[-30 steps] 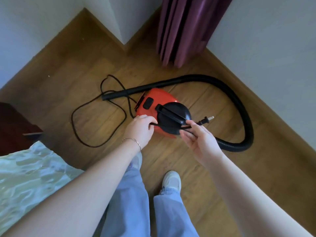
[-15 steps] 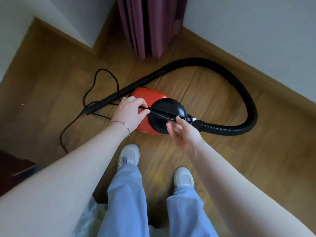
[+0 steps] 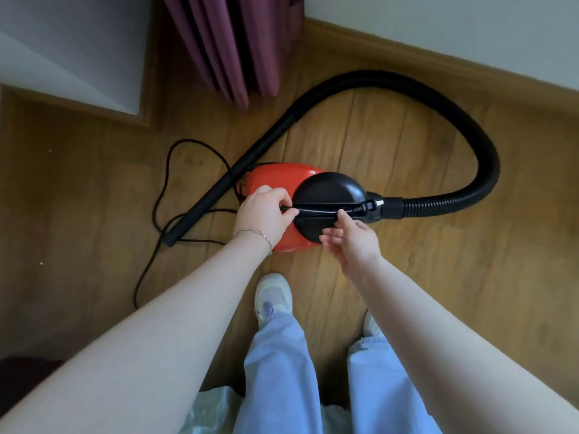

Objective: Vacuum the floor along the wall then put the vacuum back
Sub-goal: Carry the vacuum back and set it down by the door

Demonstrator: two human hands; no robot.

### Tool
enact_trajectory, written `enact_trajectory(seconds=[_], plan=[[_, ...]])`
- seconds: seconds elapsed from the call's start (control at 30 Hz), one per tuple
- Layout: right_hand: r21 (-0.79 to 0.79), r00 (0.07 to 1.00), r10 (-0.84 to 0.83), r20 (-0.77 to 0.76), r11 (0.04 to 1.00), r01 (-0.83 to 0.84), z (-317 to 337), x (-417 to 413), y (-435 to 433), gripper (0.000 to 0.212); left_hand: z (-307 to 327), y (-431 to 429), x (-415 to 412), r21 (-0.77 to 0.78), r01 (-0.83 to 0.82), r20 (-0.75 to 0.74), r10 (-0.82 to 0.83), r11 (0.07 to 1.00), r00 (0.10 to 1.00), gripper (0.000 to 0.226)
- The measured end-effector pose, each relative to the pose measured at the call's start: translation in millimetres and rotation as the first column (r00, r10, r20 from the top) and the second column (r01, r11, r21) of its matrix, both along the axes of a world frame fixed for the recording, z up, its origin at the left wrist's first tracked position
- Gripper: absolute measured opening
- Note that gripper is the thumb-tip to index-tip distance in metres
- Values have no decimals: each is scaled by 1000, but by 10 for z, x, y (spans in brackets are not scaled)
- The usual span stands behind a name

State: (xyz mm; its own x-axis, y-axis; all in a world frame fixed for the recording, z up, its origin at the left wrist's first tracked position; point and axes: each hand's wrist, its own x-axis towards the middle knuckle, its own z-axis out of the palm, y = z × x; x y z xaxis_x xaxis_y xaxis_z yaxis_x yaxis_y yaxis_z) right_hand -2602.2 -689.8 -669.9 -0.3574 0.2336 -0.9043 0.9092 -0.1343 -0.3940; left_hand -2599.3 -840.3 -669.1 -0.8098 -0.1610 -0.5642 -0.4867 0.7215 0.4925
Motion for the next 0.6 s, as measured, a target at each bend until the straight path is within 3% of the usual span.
enact_trajectory(seconds=[0.23,0.4,0.6], plan=[[-119,996,-91,-17,989,89,-14,8,-87,16,-142,88,-17,16,-19,34,19,1000,999,9],[-201,977,-214,1,957,210,-79,-32,-121,19,-212,109,20,42,-37,-24,39,998,999,7],[-347,956,-293,-9,898,272,-156,18,-50,24,-310,88,79,119,29,-61,-22,992,998,32]])
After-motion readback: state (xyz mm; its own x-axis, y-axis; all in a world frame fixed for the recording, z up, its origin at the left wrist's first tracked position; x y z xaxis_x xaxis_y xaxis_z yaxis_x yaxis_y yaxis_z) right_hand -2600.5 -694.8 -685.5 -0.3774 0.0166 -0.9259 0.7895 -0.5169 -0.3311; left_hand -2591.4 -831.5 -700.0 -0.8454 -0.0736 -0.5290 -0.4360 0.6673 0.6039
